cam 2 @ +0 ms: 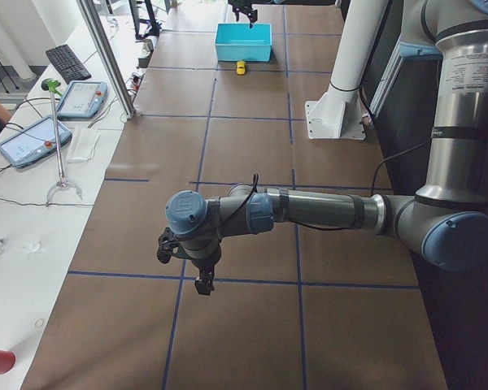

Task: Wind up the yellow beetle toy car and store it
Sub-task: 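Move the right gripper from above the bin toward the yellow car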

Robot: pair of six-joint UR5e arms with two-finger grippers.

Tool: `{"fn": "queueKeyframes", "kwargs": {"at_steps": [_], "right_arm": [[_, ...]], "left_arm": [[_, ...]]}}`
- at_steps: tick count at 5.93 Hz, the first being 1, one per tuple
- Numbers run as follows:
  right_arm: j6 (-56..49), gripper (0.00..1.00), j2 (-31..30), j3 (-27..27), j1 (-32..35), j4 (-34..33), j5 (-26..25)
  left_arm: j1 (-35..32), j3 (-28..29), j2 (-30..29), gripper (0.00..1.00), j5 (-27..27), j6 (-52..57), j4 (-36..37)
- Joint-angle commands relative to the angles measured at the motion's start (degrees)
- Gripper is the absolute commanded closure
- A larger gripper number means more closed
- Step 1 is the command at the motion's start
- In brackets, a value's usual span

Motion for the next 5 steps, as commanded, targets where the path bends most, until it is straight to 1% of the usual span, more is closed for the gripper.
{"fn": "queueKeyframes", "kwargs": {"at_steps": [1,2,3,4,5], "right_arm": [[-0.1,0.0,16.1,-0.6,-0.4,-20.8,3.1],[-1.5,0.0,16.5,-0.1,0.3,-19.8,3.8],[-5.6,0.0,15.9,0.2,0.0,-12.0,3.9],[-11.0,0.0,11.9,2.5,0.4,-9.8,3.2],[-23.7,0.0,8.9,0.8,0.1,-9.1,3.2]], "left_arm": [[0.5,0.7,-0.4,0.0,1.4,-0.2,-0.1],[1.8,0.7,-0.5,0.0,3.6,-0.2,-0.2],[2.1,0.7,-0.4,0.0,3.7,-0.1,-2.3],[2.3,0.7,-0.2,0.0,3.7,-0.2,-3.5],[2.2,0.7,0.1,0.0,3.6,-0.1,-4.1]]}}
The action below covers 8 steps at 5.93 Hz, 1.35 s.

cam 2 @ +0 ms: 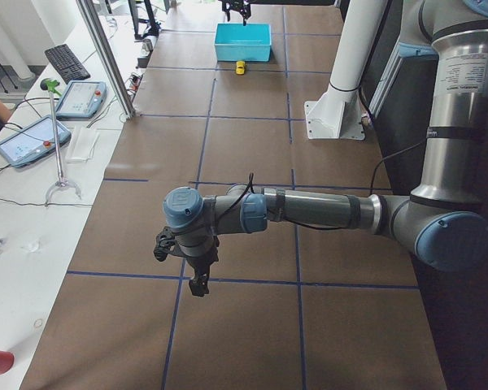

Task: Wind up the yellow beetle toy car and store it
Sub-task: 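Move the right gripper from above the bin toward the yellow car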

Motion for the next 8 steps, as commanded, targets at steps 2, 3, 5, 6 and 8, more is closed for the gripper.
{"fn": "queueKeyframes", "kwargs": {"at_steps": [2,3,5,6,8], "right_arm": [[-12.2,0.0,-2.3,0.0,-1.5,2.3,-0.3],[-12.4,0.0,-2.6,0.7,-3.4,3.3,-1.3],[-12.3,0.0,-2.7,-1.5,-10.4,4.1,-9.0],[-12.3,0.0,-2.1,-5.6,-11.9,6.0,-10.0],[-12.0,0.0,-2.1,-13.6,-12.4,14.1,-10.6]], "left_arm": [[0.0,0.1,0.3,0.0,0.0,-0.2,-4.5],[0.0,-0.8,0.2,0.0,-0.1,-0.3,-4.6],[0.0,-0.5,0.3,0.0,0.0,-0.2,-4.6],[0.0,-0.7,0.3,0.0,0.0,-0.3,-4.6],[0.0,-0.9,0.3,0.0,-0.1,-0.3,-4.6]]}}
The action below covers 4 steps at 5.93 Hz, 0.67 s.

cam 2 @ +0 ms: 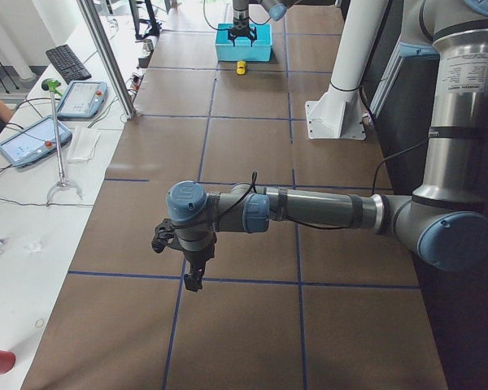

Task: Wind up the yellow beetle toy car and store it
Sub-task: 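Lower the right gripper and grasp the yellow car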

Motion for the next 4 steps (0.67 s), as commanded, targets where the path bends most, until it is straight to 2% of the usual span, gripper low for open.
{"fn": "queueKeyframes", "kwargs": {"at_steps": [1,3,4], "right_arm": [[0.4,0.0,0.2,-6.0,-1.8,5.6,-2.0],[2.6,0.0,0.2,-10.4,-3.6,12.2,-2.5],[2.6,0.0,0.2,-10.8,-4.4,12.2,-2.4]], "left_arm": [[0.0,-0.2,0.0,0.0,-0.4,-0.1,0.0],[0.0,0.7,0.1,0.0,-0.6,0.1,0.4],[0.0,0.7,0.0,0.0,-1.2,-1.7,0.4]]}}
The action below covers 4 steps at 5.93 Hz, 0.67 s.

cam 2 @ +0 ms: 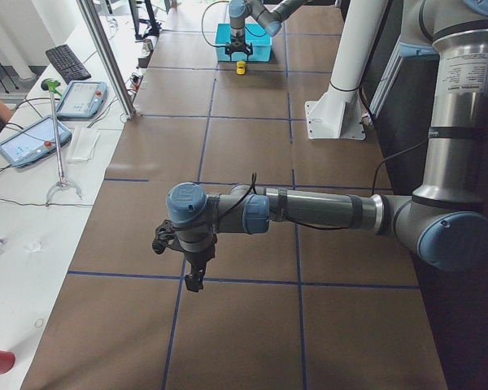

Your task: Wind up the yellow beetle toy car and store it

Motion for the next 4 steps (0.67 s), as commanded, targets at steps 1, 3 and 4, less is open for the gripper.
{"fn": "queueKeyframes", "kwargs": {"at_steps": [1,3,4], "right_arm": [[0.0,0.0,0.0,-1.8,-1.4,0.9,0.2],[-0.1,0.03,0.0,-2.7,-2.0,1.2,0.1],[0.0,0.4,0.1,-2.6,-1.9,1.3,0.1]], "left_arm": [[0.0,-0.2,0.0,0.0,-5.7,-7.8,-0.2],[0.0,-0.7,-0.1,0.0,-6.1,-8.1,-0.4],[0.0,-0.7,-0.1,0.0,-6.1,-8.1,-0.4]]}}
